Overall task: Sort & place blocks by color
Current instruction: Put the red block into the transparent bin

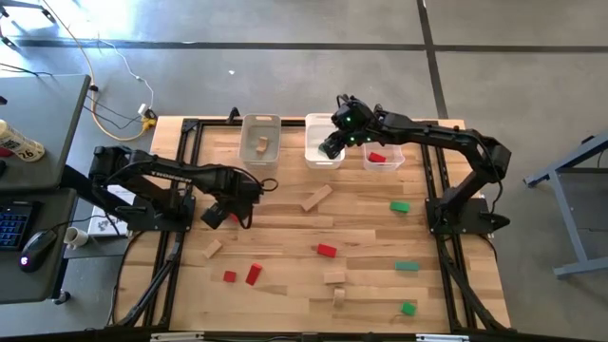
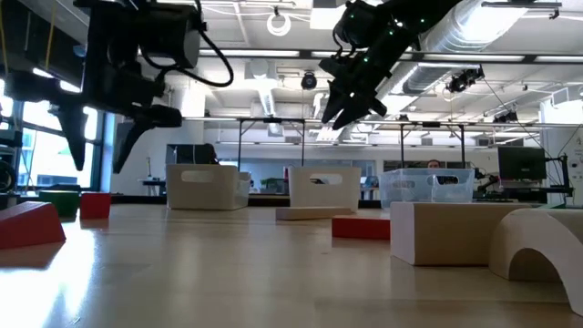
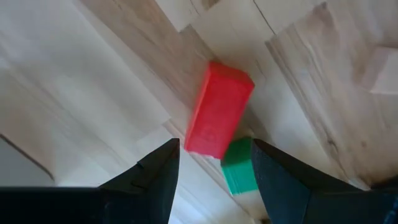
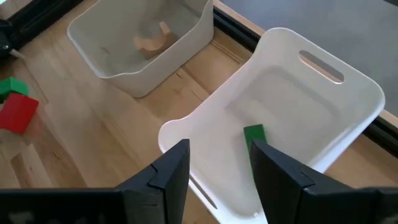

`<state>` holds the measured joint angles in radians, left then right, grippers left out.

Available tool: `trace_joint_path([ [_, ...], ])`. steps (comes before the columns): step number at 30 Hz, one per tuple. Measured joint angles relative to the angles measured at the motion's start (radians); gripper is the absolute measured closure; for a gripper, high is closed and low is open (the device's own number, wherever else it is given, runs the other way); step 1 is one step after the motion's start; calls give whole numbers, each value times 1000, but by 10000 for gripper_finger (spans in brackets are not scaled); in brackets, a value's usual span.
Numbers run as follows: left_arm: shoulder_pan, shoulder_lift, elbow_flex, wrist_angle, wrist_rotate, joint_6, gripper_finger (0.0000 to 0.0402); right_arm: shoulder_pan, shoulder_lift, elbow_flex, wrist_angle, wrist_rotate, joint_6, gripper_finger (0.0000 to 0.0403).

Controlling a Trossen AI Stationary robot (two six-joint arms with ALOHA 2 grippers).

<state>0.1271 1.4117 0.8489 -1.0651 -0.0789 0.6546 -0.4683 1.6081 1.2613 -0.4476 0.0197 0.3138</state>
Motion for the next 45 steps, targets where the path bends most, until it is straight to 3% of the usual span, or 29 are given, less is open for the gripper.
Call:
trace_joint_path([
  [15, -5, 0, -101, 77, -20, 74, 216, 0, 0, 0, 1, 5, 22, 249],
  [22, -6, -1, -130, 165, -84, 45, 216, 0, 0, 0, 1, 5, 22, 249],
  [38, -4, 43, -180, 230, -68, 57, 216, 0, 0, 0, 2, -1, 30, 249],
  [41, -4, 59, -181, 232, -72, 8, 227, 0, 0, 0, 2, -8, 30, 249],
  [45, -4, 62, -181, 247, -79, -46, 273, 6, 0, 0, 2, -28, 47, 249],
])
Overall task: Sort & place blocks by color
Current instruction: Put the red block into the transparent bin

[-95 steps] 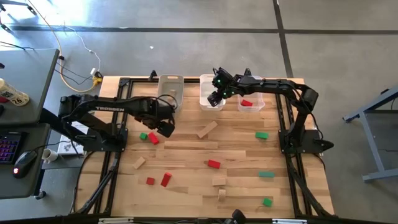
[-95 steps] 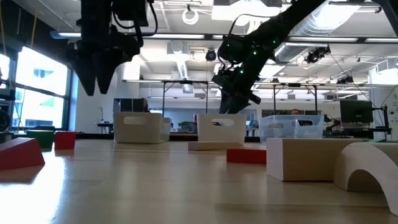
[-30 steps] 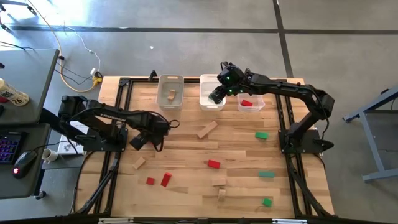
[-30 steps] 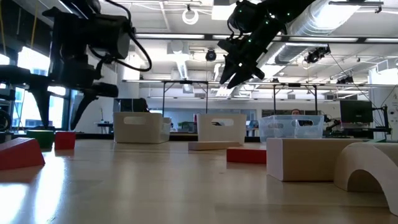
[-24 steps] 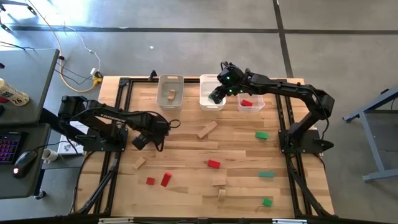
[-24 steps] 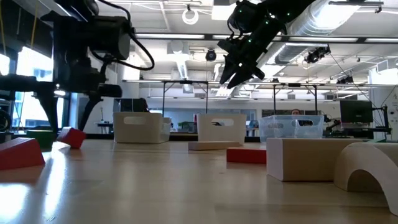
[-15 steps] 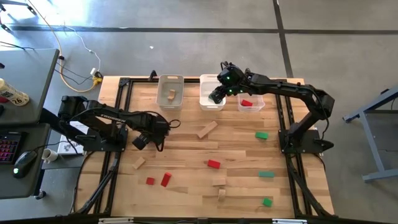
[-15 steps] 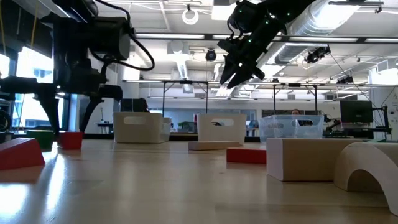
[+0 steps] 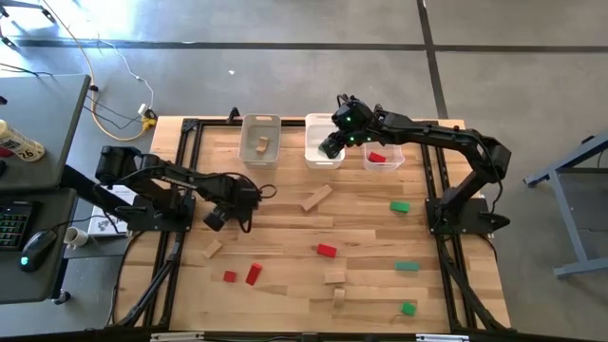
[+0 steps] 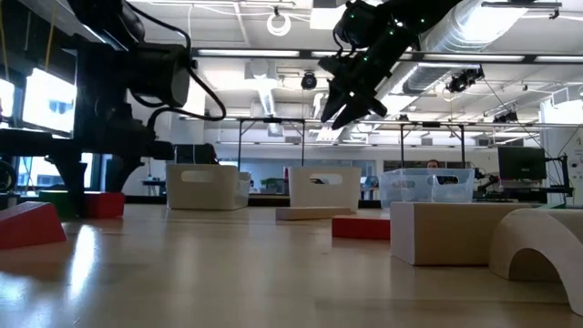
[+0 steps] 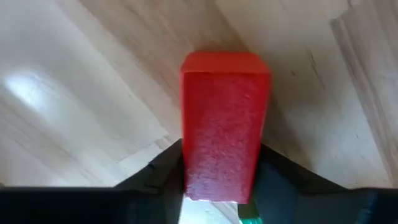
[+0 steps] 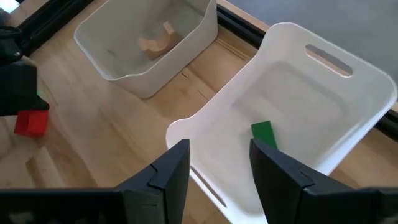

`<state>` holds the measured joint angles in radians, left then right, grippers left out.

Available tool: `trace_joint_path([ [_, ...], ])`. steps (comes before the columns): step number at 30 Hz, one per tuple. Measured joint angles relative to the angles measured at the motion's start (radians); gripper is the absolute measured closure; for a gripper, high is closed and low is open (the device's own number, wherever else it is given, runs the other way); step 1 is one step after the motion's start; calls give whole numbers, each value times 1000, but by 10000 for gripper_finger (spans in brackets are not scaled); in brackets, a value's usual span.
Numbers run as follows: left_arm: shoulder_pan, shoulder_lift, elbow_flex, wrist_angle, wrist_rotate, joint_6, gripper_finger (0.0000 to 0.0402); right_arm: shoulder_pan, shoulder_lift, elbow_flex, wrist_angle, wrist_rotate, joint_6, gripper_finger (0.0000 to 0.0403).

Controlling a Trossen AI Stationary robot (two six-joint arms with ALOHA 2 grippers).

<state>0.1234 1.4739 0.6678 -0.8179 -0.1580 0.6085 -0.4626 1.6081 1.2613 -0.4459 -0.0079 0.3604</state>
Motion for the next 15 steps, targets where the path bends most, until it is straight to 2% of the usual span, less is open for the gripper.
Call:
trace_joint_path([
  [2, 1, -1, 2, 2, 5, -24, 299, 9, -1, 0, 0, -5, 1, 249],
  [5, 1, -2, 3, 8, 23, -55, 300, 30, -12, 0, 2, -29, 1, 249],
  [9, 19, -2, 14, 10, 95, -84, 300, 57, -40, 0, 1, -77, 0, 249],
  [15, 75, 1, 96, 22, 138, -86, 300, 95, -108, 0, 2, -135, -1, 249],
])
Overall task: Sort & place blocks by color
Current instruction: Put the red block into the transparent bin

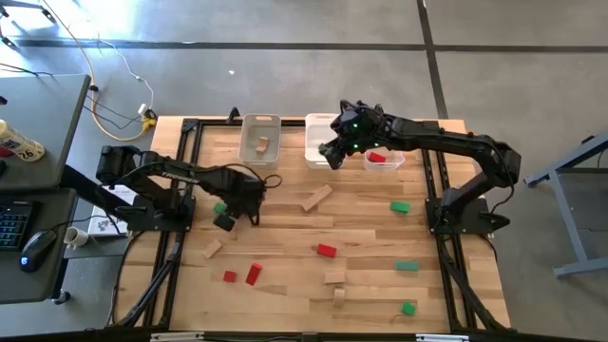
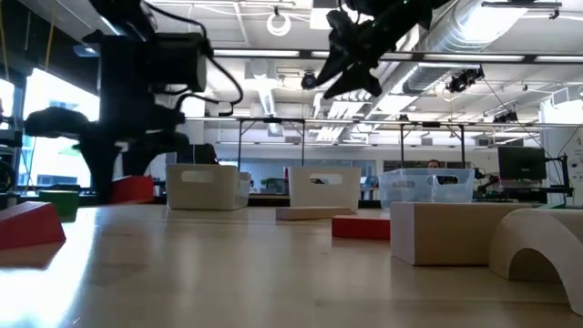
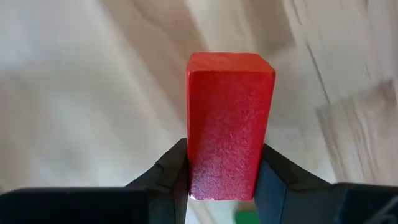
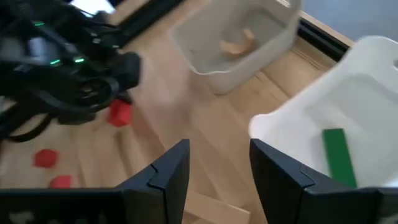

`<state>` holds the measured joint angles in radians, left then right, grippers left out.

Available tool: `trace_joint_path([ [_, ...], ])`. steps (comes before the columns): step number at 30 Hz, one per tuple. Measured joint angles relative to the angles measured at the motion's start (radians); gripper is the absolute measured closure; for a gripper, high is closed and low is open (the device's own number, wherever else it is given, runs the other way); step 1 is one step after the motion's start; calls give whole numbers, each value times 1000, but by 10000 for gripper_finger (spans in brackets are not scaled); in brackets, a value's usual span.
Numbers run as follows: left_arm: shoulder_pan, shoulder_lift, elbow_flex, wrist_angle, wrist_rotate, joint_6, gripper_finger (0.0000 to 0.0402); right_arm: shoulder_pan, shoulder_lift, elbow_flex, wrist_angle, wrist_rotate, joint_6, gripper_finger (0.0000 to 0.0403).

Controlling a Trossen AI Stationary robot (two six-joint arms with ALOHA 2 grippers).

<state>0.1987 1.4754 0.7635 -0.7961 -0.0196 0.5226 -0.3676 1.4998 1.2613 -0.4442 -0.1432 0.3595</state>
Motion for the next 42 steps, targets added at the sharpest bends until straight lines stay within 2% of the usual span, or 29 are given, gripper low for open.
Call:
trace_joint_path([
  [9, 99, 0, 187, 84, -1, -26, 300, 52, -68, 0, 1, -34, 32, 249],
  [13, 153, -1, 263, 129, 54, -89, 300, 78, -68, 0, 1, -33, -6, 248],
  [20, 208, -2, 357, 173, 114, -218, 300, 123, -68, 0, 51, -33, -55, 211],
  [26, 206, -2, 392, 276, 171, -319, 300, 149, -68, 0, 173, -24, -202, 164],
  [31, 187, -2, 410, 365, 170, -386, 300, 161, -67, 0, 224, -24, -334, 153],
  [42, 130, -2, 418, 514, 156, -456, 300, 161, -67, 0, 225, -58, -334, 153],
])
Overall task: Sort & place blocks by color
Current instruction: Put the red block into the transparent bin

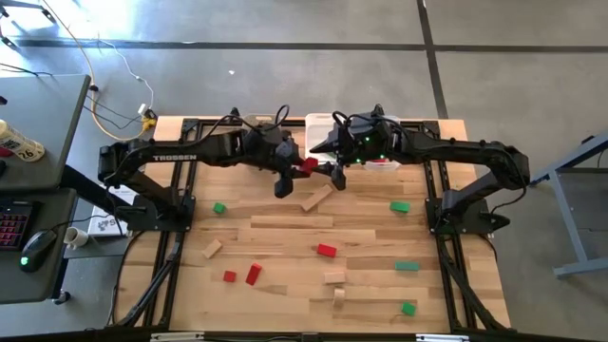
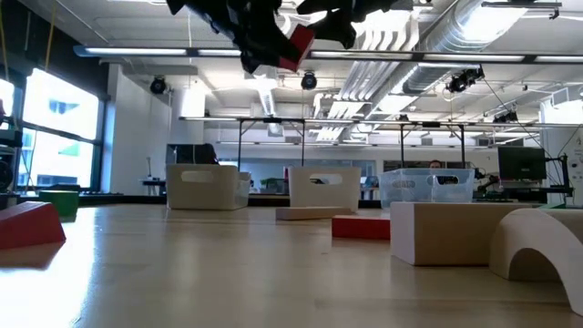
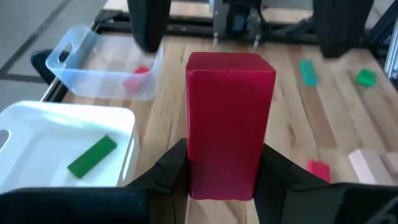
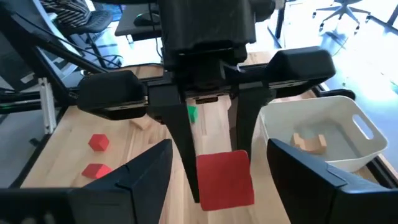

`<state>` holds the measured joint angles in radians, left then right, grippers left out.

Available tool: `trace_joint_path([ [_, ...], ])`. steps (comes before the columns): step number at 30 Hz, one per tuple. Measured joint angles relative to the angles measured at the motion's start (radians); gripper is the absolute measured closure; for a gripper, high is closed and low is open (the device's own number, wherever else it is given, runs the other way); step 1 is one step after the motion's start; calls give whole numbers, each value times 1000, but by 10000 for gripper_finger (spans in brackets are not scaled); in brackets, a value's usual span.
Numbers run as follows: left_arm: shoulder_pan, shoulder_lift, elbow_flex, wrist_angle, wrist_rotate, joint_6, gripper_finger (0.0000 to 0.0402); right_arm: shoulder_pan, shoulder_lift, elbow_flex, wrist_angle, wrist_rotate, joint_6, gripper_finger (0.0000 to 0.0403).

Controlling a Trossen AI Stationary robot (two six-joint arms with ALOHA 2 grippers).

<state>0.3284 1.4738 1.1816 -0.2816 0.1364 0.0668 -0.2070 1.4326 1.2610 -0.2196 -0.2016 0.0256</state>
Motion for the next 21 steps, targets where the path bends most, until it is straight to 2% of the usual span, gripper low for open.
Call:
trace_joint_path([
  [5, -14, 0, 0, 56, 1, -30, 300, 0, 0, 0, -1, -35, 2, 153],
  [13, -34, 0, 0, 126, 2, -30, 300, 0, 1, 0, -25, -10, 21, 159],
  [17, -36, 0, 0, 133, 0, -31, 299, 0, 1, 0, -30, -10, 22, 199],
  [21, -35, 0, 0, 133, -4, -31, 271, 0, 1, 0, -30, -23, 21, 272],
])
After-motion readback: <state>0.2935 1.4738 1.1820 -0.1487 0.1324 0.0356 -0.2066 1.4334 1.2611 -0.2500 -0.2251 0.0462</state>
